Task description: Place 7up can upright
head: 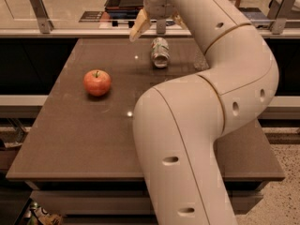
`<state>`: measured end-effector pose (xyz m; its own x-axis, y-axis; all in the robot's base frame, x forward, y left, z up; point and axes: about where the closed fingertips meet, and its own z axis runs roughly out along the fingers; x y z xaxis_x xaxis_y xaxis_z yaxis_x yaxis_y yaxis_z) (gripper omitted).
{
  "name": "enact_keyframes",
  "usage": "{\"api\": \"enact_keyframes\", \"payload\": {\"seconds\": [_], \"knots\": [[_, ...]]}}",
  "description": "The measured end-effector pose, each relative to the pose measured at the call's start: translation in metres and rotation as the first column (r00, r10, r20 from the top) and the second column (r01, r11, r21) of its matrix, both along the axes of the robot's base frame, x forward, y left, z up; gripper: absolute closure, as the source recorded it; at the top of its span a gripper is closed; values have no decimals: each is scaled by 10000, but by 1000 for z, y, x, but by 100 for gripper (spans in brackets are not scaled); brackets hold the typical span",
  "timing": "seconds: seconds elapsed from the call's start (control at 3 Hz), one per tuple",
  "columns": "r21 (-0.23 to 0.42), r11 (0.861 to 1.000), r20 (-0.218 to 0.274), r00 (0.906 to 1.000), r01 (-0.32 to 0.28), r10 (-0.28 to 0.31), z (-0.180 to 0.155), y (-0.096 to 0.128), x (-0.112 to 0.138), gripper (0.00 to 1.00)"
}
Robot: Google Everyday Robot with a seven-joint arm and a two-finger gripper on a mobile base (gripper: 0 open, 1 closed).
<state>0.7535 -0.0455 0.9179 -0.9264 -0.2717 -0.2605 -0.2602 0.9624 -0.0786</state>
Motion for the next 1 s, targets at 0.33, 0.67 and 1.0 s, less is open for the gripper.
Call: {"api": "enact_keyframes", "payload": {"seconds": [0.33,0.67,1.0], "knots": [[145,9997,-218,9996,204,-201,-13,6,5,0],[209,9986,-366,9981,494,-486,-21,4,6,0],[275,9965,-595,9952,789,-772,-32,-3,7,0]]}}
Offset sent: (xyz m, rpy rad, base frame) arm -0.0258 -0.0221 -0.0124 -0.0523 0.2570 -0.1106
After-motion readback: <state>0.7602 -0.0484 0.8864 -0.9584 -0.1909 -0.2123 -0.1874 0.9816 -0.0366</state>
